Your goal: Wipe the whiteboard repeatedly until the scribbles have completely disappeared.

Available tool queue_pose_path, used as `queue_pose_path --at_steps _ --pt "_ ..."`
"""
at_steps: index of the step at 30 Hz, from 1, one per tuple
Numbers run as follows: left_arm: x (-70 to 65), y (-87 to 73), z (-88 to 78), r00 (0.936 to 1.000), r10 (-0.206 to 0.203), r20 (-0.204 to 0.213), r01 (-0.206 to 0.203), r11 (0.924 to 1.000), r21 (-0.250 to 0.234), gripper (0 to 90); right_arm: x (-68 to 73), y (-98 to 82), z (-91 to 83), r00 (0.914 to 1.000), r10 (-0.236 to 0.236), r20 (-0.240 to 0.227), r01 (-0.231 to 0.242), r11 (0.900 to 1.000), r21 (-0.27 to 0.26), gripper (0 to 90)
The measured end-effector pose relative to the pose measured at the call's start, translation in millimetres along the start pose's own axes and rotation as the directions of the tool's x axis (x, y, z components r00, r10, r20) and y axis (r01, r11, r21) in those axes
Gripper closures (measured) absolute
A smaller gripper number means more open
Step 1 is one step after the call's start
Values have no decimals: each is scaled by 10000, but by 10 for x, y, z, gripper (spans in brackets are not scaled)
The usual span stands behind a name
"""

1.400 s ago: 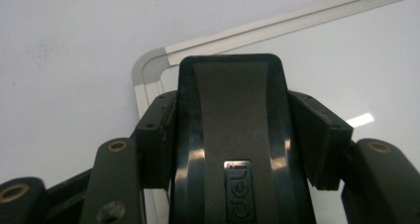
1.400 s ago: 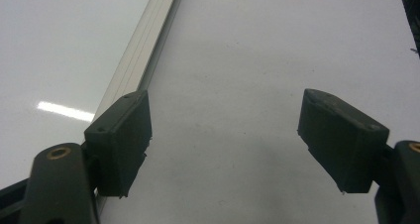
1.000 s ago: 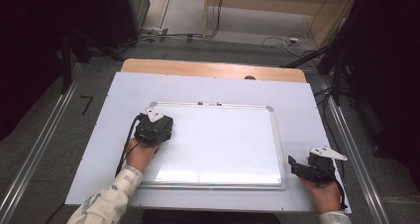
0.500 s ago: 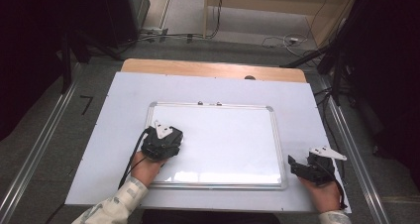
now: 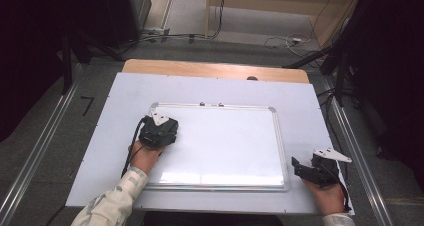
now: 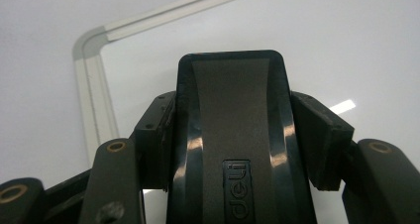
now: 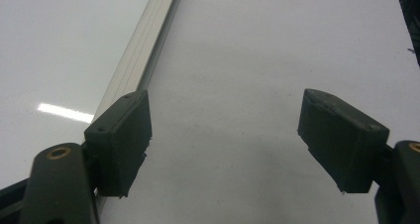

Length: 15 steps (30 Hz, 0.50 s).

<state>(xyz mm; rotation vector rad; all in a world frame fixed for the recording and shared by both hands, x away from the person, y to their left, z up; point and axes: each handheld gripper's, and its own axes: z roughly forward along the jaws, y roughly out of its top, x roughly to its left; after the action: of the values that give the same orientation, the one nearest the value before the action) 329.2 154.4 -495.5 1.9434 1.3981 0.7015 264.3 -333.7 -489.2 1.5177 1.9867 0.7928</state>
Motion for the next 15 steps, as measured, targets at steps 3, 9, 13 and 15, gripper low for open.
queue_pose_path --at_steps 3,9,13,15 --pt "50 39 43 9999 -67 -138 67 10000 31 411 0 1 0 10000 -19 -14 19 10000 -10 197" --pt "103 79 86 9999 -113 -130 114 9999 68 410 -1 1 -1 10000 11 -8 -11 10000 -9 197" --pt "103 77 86 9998 -121 -143 122 9999 68 411 -2 2 -2 10000 1 -21 -1 10000 -21 197" --pt "94 76 79 9998 -137 -145 138 9999 100 411 0 2 -2 10000 -4 -24 4 10000 -21 197"
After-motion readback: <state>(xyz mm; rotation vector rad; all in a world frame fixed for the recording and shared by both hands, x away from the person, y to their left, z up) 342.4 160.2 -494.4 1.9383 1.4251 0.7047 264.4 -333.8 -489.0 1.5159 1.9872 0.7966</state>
